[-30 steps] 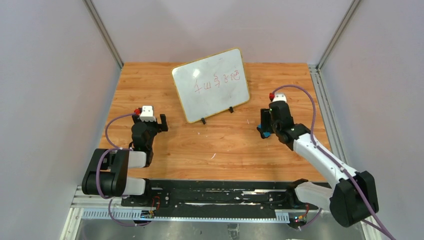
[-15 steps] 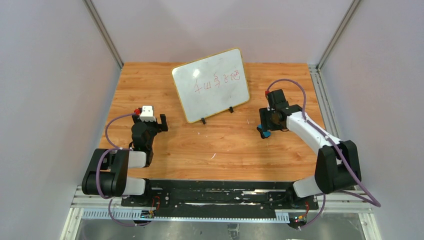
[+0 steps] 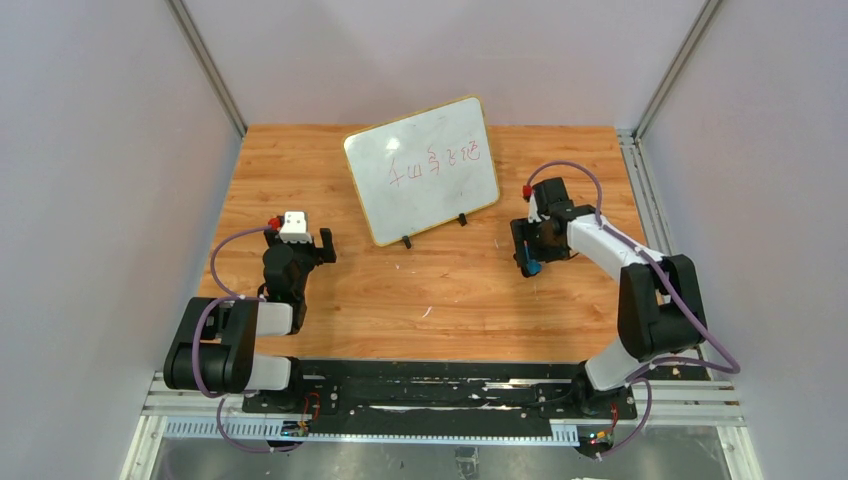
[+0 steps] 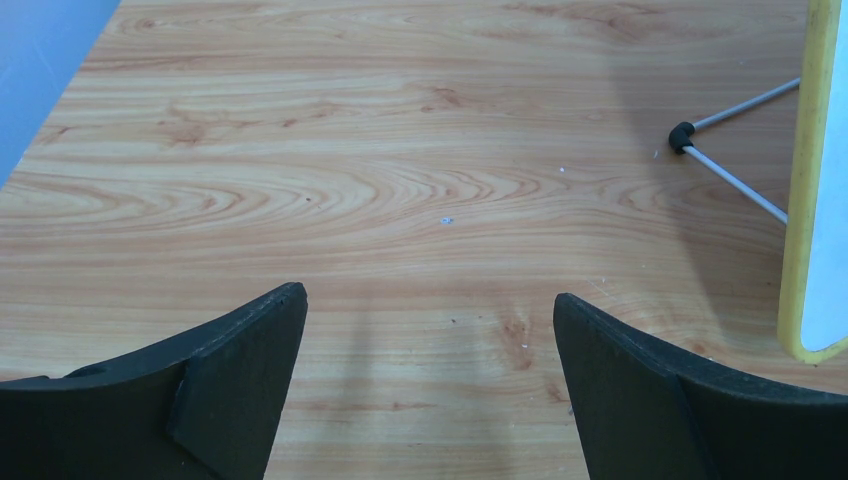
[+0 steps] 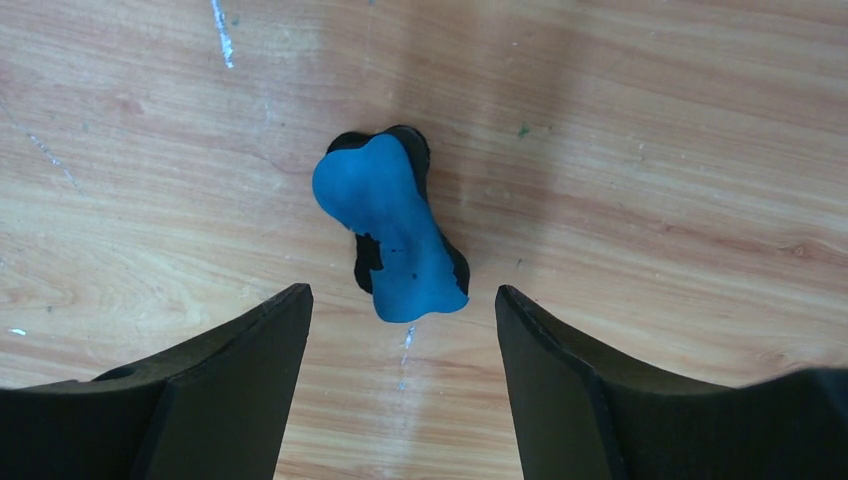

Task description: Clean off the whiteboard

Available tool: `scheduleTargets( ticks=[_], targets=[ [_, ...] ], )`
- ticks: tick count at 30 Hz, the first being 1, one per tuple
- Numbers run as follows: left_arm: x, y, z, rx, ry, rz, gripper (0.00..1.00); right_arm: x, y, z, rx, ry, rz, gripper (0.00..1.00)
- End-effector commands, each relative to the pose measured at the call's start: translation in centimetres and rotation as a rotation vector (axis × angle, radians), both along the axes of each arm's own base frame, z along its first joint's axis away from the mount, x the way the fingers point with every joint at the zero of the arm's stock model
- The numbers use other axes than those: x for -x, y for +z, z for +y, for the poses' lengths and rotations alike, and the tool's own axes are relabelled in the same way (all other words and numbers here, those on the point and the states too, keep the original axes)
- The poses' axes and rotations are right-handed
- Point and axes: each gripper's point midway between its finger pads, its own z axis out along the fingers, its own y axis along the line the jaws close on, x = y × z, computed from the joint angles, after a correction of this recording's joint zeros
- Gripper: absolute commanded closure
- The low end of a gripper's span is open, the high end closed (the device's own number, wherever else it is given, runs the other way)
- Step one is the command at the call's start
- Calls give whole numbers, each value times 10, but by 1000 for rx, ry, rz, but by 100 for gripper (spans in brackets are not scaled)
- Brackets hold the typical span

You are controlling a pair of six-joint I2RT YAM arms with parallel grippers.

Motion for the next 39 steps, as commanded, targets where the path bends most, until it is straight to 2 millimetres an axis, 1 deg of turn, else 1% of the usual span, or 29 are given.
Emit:
scheduleTargets(
  ticks=[1, 4, 8, 18, 19, 20, 21, 22, 26, 32, 39],
  targets=[
    [-7, 10, 0, -7, 1, -30, 2, -14, 2, -6, -29, -4, -25, 31],
    [-6, 10, -1, -7, 0, -30, 2, -20, -1, -10, -36, -19, -24, 32],
    [-7, 10, 0, -7, 1, -29, 2, -28, -3, -8, -45, -21, -19, 37],
    [-7, 10, 0, -6, 2, -30, 2, -30, -8, -4, -65, -19, -10, 40],
    [-7, 10, 0, -7, 2, -29, 2, -30, -8, -3, -67, -19, -8, 42],
    [-7, 10, 0, -6, 1, -30, 2, -30, -9, -3, -67, -21, -7, 45],
    [-7, 10, 0, -6, 1, -30, 2, -30, -9, -4, -66, -24, -5, 51],
    [-7, 10, 0, -6, 0, -30, 2, -29, -10, -3, -67, -24, -2, 53],
    [-7, 9, 0, -7, 2, -29, 2, -27, -11, -3, -71, -22, 7, 53],
    [-6, 9, 0, -6, 2, -28, 2, -22, -7, -1, -82, -19, 5, 45],
    [-7, 10, 0, -6, 1, -31, 2, -14, -11, 3, -96, -8, 17, 46]
  ],
)
